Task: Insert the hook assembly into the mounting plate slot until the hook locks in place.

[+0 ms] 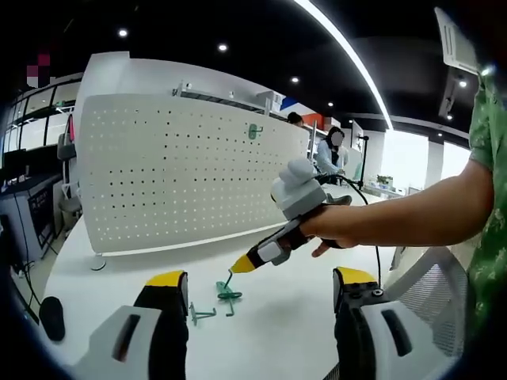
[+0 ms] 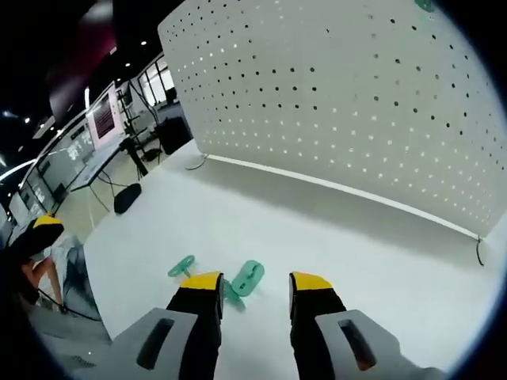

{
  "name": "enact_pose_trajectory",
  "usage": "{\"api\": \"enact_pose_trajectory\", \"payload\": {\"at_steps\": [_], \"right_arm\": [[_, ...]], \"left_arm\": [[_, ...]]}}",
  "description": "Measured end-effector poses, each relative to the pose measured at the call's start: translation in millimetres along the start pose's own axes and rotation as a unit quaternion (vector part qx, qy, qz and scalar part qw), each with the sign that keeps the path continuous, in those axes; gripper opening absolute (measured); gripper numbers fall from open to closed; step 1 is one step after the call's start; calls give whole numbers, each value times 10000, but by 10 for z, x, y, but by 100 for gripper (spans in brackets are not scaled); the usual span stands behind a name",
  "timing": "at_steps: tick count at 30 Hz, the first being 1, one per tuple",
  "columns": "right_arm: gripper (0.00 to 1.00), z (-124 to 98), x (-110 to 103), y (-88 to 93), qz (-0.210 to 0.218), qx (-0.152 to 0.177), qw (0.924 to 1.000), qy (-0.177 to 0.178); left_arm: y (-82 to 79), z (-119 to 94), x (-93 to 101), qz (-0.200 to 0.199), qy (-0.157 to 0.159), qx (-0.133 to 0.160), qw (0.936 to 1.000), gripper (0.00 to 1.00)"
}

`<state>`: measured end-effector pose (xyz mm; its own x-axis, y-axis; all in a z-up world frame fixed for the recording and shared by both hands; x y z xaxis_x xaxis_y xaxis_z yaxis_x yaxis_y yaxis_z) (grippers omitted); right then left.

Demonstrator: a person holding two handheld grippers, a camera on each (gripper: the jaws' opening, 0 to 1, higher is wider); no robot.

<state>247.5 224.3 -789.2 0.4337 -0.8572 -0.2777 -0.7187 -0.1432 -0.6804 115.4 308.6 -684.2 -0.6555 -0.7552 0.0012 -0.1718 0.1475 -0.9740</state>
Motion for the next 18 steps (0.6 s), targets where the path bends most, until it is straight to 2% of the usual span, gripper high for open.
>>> {"api": "enact_pose_trajectory", "payload": {"at_steps": [6,18], "right_arm": [[31,109,-20,33,145,-249,9996,-76],[27,233,-9,53,474,-485,9976,-148]], "left_arm": [[7,1,-9,-15,-5,4,10000,77],[12,-1,-19,-40,-15,14,10000,77]]}}
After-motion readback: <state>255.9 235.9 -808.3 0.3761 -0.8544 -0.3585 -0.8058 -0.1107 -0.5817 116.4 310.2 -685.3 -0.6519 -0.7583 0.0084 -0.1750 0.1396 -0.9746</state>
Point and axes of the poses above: the point that each gripper's makers call its tool centre point, and the gripper's own axes: z roughly forward along the fingers, x roughly to its right, y roughly out of its underside, the point moved 1 cm from there along -z, roughly backward along the fingers, and after that the axes turned 8 degrees about z, right-handed, at the moved point
